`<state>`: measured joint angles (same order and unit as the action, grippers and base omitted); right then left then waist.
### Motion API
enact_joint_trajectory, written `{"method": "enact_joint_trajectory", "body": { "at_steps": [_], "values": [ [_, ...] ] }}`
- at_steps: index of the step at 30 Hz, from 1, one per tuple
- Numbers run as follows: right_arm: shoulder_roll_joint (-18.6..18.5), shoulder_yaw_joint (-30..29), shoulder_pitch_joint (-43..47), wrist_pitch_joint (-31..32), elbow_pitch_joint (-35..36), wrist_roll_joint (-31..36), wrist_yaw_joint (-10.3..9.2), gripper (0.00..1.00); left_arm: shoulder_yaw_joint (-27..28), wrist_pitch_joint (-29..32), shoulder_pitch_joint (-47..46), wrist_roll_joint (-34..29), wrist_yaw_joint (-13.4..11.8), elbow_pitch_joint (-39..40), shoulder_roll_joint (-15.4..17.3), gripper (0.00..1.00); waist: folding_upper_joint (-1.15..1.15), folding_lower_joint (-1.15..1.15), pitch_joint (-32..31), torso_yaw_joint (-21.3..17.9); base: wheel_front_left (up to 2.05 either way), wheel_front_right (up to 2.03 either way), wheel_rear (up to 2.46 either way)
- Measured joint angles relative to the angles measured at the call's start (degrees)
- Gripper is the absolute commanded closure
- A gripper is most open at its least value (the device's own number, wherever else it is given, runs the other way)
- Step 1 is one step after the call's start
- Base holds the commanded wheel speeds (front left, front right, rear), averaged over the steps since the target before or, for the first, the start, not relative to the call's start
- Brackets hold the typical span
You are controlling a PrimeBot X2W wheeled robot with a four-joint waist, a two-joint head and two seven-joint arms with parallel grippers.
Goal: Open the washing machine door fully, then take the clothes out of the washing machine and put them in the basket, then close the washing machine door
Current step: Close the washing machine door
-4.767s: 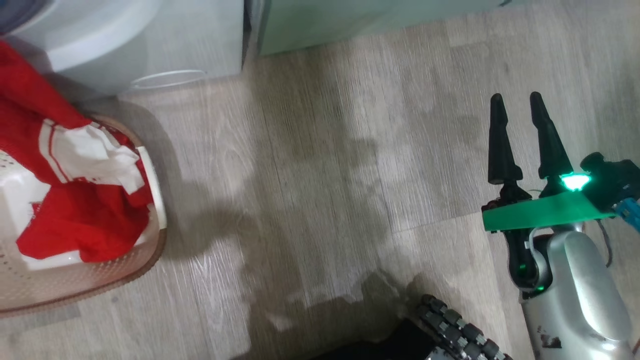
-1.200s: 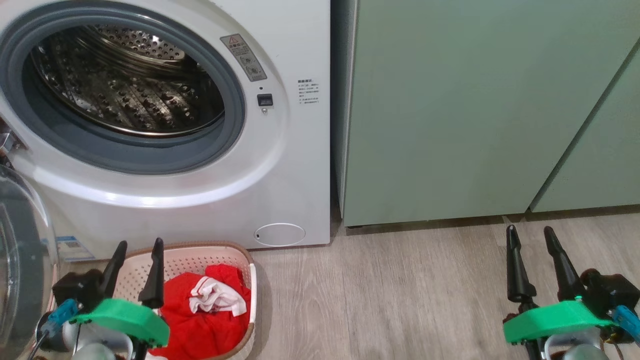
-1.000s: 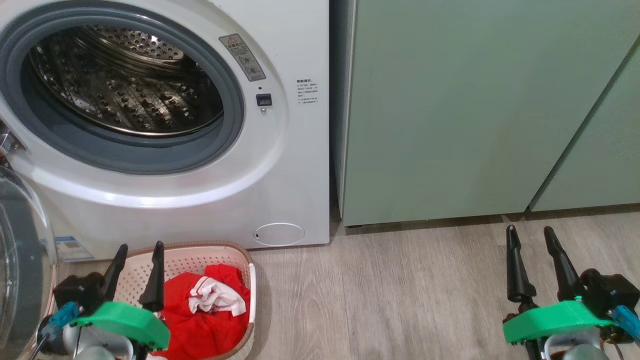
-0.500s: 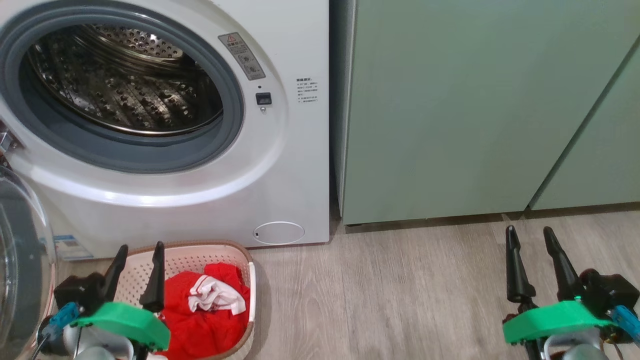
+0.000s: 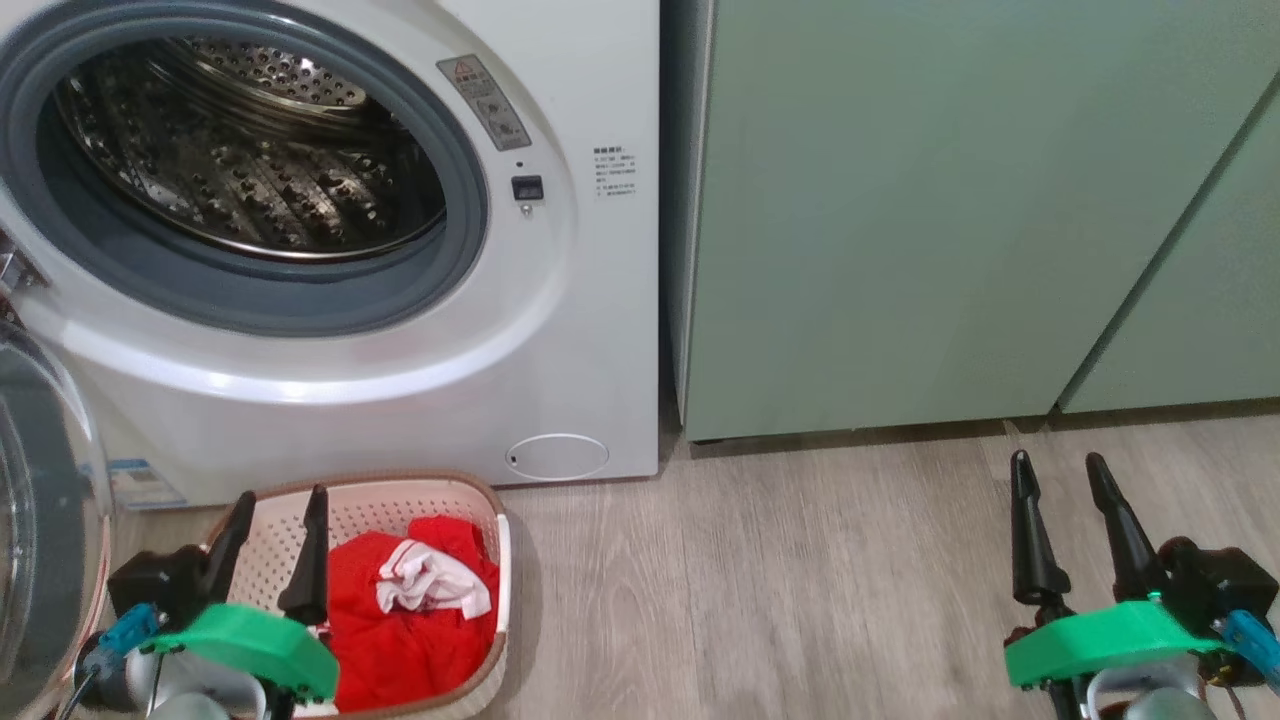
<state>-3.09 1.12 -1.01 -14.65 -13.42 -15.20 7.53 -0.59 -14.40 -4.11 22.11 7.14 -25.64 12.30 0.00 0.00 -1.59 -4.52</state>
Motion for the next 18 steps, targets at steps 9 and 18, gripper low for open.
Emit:
{"method": "enact_joint_trajectory", "body": {
  "at_steps": [9, 18],
  "values": [
    [0.0, 0.0, 0.0, 0.0, 0.0, 0.0, 0.0, 0.0, 0.0, 0.0, -0.1, 0.0, 0.0, -0.1, 0.0, 0.0, 0.0, 0.0, 0.1, -0.1, -1.93, 1.92, 0.01],
    [0.0, 0.0, 0.0, 0.0, -0.1, 0.0, 0.0, 0.0, -0.2, 0.0, 0.0, 0.0, 0.0, 0.0, 0.0, 0.0, 0.0, 0.0, -0.1, 0.0, -1.29, 1.29, 0.0]
  ]
}}
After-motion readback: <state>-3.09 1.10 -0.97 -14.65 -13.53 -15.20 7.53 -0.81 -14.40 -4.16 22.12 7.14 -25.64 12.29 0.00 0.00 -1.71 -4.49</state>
